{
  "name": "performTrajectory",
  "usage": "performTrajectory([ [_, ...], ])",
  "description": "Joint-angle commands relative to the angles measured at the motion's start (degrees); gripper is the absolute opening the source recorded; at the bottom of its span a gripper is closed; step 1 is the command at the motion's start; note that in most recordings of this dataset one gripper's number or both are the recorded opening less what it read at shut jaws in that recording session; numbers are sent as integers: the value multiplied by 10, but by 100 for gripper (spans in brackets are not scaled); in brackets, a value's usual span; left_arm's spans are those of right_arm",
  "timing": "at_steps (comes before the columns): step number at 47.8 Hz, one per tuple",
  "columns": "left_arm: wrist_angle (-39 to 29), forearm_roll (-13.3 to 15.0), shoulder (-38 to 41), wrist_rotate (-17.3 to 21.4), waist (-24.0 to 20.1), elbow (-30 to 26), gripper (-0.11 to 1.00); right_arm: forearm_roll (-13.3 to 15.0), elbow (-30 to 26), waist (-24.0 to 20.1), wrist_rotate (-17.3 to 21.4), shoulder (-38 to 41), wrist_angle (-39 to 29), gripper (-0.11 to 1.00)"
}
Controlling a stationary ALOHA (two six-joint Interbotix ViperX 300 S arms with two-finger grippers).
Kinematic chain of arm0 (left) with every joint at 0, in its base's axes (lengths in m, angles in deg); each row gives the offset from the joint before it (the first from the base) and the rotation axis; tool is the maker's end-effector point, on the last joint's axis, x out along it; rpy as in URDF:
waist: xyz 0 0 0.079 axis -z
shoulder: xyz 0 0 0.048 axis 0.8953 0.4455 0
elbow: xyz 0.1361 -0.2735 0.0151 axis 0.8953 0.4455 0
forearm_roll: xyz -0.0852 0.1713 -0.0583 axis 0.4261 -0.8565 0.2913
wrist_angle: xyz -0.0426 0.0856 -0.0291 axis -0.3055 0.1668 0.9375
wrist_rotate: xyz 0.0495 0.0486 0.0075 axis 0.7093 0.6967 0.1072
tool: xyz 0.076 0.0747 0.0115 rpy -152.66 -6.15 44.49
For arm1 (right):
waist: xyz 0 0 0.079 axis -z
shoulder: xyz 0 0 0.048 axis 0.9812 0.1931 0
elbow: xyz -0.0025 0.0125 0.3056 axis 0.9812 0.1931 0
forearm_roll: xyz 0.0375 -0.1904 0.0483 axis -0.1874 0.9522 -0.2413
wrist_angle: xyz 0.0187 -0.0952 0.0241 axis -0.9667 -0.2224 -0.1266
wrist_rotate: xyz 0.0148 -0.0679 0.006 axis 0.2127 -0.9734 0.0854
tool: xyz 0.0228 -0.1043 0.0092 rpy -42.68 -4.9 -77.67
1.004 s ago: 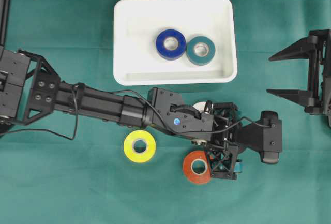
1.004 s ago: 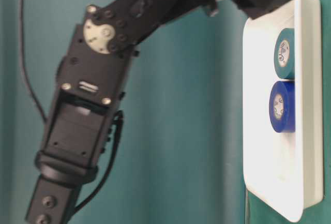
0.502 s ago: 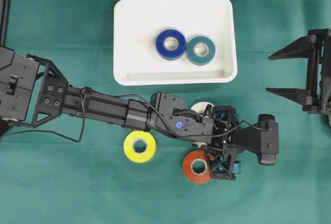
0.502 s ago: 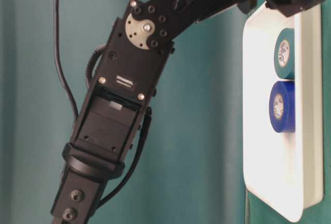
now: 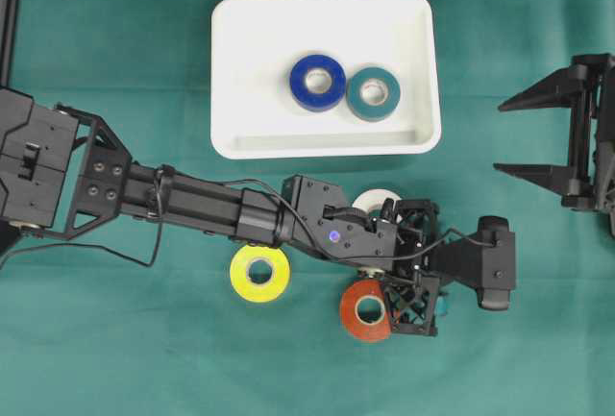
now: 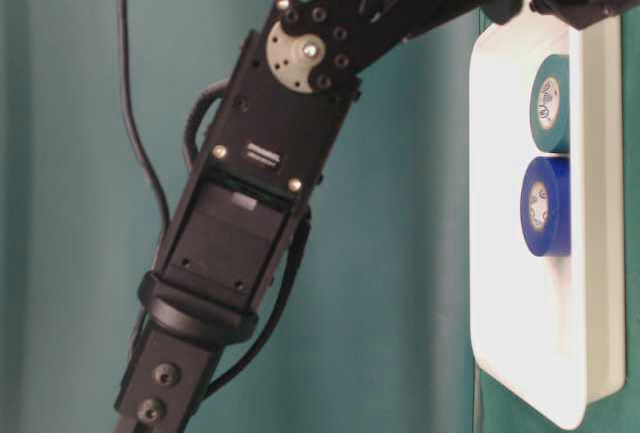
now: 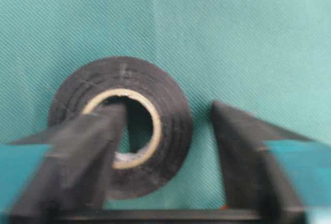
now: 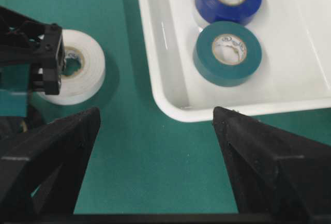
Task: Pick up the tape from a random location and place it into the white case.
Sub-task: 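Lower the left gripper and close it on the black tape rim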
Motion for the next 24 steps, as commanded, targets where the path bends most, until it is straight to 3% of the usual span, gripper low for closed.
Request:
performTrajectory([
  [1, -4, 2, -12, 2, 2, -4, 43, 1, -11, 2, -1, 3, 3, 87],
  [6, -12, 2, -13, 4, 2, -6, 20, 1, -11, 1, -1, 3, 3, 87],
  [24, -29, 2, -34, 4, 2, -13, 19, 1, -11, 1, -1, 3, 3, 87],
])
